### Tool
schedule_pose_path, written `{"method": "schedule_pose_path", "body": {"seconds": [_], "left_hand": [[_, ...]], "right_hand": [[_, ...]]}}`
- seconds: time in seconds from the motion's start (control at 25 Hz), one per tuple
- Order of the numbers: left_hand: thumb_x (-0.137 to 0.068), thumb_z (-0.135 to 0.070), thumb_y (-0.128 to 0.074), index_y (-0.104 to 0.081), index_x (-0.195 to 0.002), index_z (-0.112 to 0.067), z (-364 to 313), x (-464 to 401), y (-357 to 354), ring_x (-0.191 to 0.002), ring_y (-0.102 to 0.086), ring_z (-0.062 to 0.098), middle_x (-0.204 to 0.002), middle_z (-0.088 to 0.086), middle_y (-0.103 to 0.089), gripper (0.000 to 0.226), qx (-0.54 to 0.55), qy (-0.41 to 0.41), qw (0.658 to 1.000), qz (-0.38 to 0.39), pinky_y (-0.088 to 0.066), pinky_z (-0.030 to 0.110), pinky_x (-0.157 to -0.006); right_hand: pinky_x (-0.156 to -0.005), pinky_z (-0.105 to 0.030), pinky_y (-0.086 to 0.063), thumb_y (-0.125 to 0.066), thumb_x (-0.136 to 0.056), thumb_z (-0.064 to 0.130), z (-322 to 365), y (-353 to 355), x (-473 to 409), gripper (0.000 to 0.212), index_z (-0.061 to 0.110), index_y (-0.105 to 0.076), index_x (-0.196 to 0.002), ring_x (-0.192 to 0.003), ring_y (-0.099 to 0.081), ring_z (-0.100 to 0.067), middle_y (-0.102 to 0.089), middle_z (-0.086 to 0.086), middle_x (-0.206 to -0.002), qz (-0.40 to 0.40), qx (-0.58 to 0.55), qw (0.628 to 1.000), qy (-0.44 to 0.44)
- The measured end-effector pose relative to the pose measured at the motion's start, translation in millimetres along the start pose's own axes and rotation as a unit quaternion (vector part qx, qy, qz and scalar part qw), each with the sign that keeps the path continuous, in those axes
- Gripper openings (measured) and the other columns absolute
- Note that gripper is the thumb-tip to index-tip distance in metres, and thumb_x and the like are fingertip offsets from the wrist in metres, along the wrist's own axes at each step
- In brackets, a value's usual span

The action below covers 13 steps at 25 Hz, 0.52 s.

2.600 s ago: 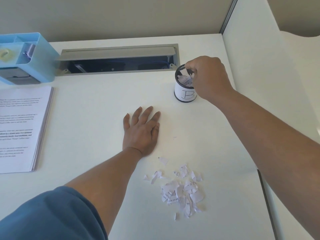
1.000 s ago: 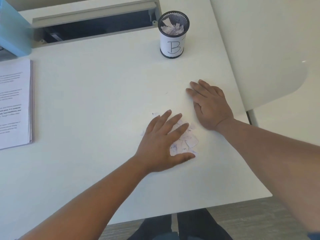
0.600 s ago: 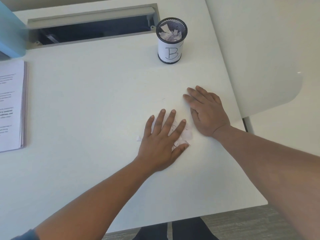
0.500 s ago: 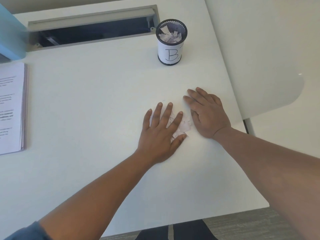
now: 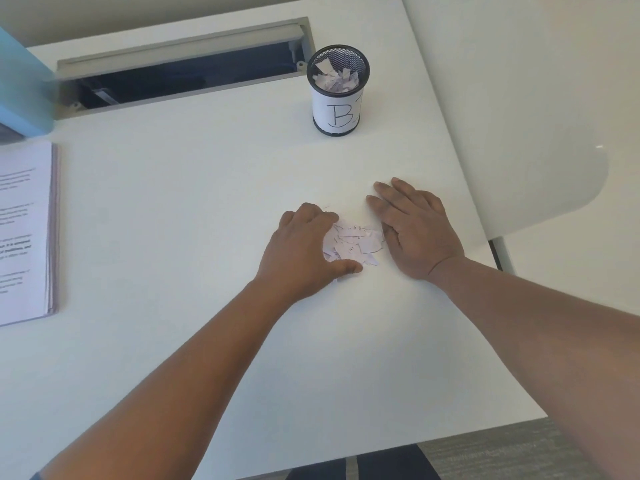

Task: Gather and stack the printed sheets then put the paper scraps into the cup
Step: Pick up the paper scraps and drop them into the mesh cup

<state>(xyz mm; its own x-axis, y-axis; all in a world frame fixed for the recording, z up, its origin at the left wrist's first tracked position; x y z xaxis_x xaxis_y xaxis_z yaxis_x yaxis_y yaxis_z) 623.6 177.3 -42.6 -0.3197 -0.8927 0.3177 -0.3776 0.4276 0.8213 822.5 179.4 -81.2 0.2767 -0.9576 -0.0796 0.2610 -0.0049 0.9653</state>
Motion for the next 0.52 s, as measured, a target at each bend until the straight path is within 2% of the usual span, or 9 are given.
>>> {"method": "schedule_pose_path", "body": {"seconds": [0.12,0.24,0.4,0.52], "left_hand": [[-0.076,-0.043,-0.087,-0.059,-0.134,-0.031,2,0,-1,-0.113,-0.043,0.013,-0.12,-0.014,-0.045,0.065,0.036,0.008,0.998,0.041,-0.04,0.03,-0.084],[-0.082,-0.024,-0.082,-0.069,-0.117,-0.025,1,-5,-4,-0.1,-0.056,0.02,-0.108,-0.008,-0.051,0.037,0.065,0.009,0.997,0.048,-0.043,0.03,-0.077],[-0.091,-0.017,-0.071,-0.075,-0.096,-0.019,-1,-10,0,-0.088,-0.063,0.024,-0.096,0.0,-0.065,0.007,0.059,0.004,0.997,0.051,-0.045,0.032,-0.067],[-0.091,-0.018,-0.072,-0.077,-0.088,-0.018,2,-13,16,-0.072,-0.064,0.019,-0.078,-0.006,-0.068,0.006,0.102,0.034,0.994,0.028,-0.044,0.026,-0.058]], "right_hand": [[-0.112,-0.044,-0.027,-0.034,-0.099,0.024,0,1,0,0.051,0.019,-0.055,-0.145,-0.147,-0.038,-0.03,-0.047,-0.002,-0.157,-0.005,-0.001,1.0,0.001],[-0.112,-0.044,-0.027,-0.034,-0.099,0.024,1,1,0,0.051,0.019,-0.055,-0.144,-0.147,-0.039,-0.03,-0.047,-0.002,-0.157,-0.006,-0.002,1.0,0.003],[-0.112,-0.044,-0.027,-0.033,-0.099,0.024,1,2,1,0.051,0.02,-0.055,-0.145,-0.148,-0.038,-0.03,-0.046,-0.001,-0.158,-0.003,-0.005,1.0,-0.001],[-0.111,-0.044,-0.027,-0.034,-0.098,0.023,1,2,0,0.051,0.019,-0.056,-0.144,-0.147,-0.039,-0.03,-0.047,-0.002,-0.157,-0.006,-0.003,1.0,0.0]]}}
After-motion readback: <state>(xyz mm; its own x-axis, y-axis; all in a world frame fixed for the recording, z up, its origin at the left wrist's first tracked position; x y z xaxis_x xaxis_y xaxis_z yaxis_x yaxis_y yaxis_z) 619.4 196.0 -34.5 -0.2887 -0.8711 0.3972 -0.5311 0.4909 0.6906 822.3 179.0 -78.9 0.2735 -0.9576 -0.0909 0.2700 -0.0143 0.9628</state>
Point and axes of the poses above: each hand's wrist, its own x-axis away from the middle knuckle, its own y-axis out of the back of the hand, z = x × y, the point moved 6 cm from there along -x, towards the middle knuckle
